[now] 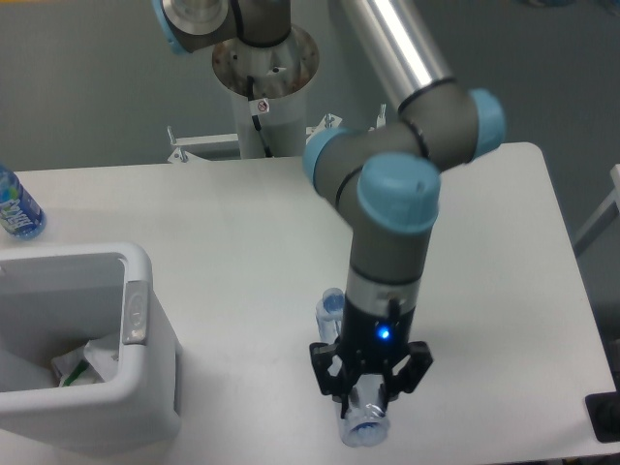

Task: Place the trash in the trash can
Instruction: 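Lift the bottle upright and carry it toward the white bin, then lower the bottle into the bin and open the gripper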

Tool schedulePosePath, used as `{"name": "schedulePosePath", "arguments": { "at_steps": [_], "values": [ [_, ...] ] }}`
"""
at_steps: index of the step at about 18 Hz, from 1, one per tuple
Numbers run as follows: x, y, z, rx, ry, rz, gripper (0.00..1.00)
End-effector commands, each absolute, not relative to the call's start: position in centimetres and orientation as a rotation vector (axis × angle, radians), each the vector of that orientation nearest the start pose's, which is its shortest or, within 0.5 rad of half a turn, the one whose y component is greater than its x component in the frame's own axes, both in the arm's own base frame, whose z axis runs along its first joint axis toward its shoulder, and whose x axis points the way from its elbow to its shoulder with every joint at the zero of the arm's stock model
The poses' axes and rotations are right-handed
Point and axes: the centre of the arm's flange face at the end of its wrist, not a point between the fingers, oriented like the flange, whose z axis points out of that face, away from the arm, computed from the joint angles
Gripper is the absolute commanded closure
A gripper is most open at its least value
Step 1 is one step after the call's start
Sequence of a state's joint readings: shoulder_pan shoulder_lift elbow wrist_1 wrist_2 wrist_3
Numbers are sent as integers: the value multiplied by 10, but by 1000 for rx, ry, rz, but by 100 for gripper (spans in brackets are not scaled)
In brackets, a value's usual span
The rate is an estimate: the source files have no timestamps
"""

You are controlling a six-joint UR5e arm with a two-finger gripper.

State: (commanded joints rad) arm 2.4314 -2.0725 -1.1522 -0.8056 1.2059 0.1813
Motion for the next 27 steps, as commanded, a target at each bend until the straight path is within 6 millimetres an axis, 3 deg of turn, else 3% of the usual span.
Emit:
{"name": "schedulePosePath", "arguments": {
  "at_steps": [3, 7, 14, 17, 22, 27],
  "values": [
    [-425, 603, 533, -2203, -611, 31, 50],
    [-381, 611, 574, -2131, -506, 58, 50],
    [-296, 638, 599, -2121, -350, 23, 50],
    [-260, 638, 619, -2103, -300, 11, 50],
    [-220, 646, 627, -2102, -241, -21, 50],
    [-168, 670, 597, -2159, -165, -88, 50]
  ]
}}
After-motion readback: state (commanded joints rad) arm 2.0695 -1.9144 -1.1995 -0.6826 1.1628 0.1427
